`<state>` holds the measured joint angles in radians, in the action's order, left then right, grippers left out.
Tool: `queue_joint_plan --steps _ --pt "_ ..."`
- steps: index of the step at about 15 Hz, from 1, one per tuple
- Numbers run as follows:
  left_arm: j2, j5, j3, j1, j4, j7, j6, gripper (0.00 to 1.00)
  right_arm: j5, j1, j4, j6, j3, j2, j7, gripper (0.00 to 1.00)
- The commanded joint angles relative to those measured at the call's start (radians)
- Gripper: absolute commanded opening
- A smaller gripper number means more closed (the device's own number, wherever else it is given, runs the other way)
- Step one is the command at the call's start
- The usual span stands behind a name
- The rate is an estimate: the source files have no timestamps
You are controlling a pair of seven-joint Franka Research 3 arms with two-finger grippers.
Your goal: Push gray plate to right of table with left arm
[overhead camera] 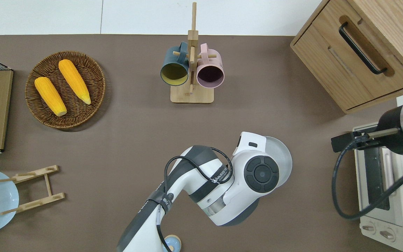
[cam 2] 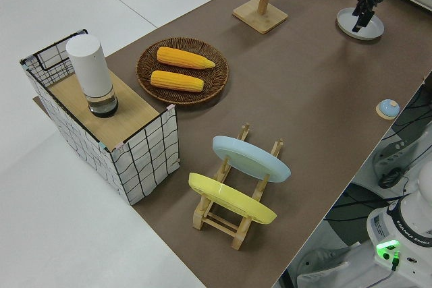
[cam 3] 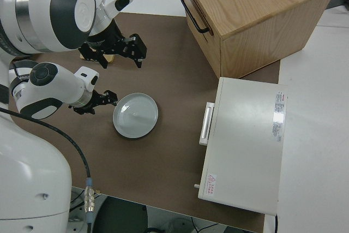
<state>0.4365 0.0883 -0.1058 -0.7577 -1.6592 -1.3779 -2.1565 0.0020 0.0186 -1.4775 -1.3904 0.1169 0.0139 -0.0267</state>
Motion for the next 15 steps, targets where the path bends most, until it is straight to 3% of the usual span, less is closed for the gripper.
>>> queue_joint_plan --steps 1,6,12,15 --pt "-0.1 0.004 0.002 0.072 -0.008 0.112 0.159 0.99 0.01 -0.02 0.008 0.014 0.013 0.003 -0.002 0.983" --pt "-0.206 -0.018 0.005 0.231 0.047 0.406 0.423 0.99 0.01 -0.02 0.008 0.014 0.013 0.003 -0.001 0.983" --pt "-0.35 -0.019 0.028 0.415 0.036 0.77 0.578 0.99 0.01 -0.02 0.008 0.014 0.013 0.003 -0.001 0.983" --pt "-0.418 -0.035 0.043 0.561 0.035 1.015 0.628 0.99 0.01 -0.02 0.008 0.014 0.013 0.003 -0.001 0.983"
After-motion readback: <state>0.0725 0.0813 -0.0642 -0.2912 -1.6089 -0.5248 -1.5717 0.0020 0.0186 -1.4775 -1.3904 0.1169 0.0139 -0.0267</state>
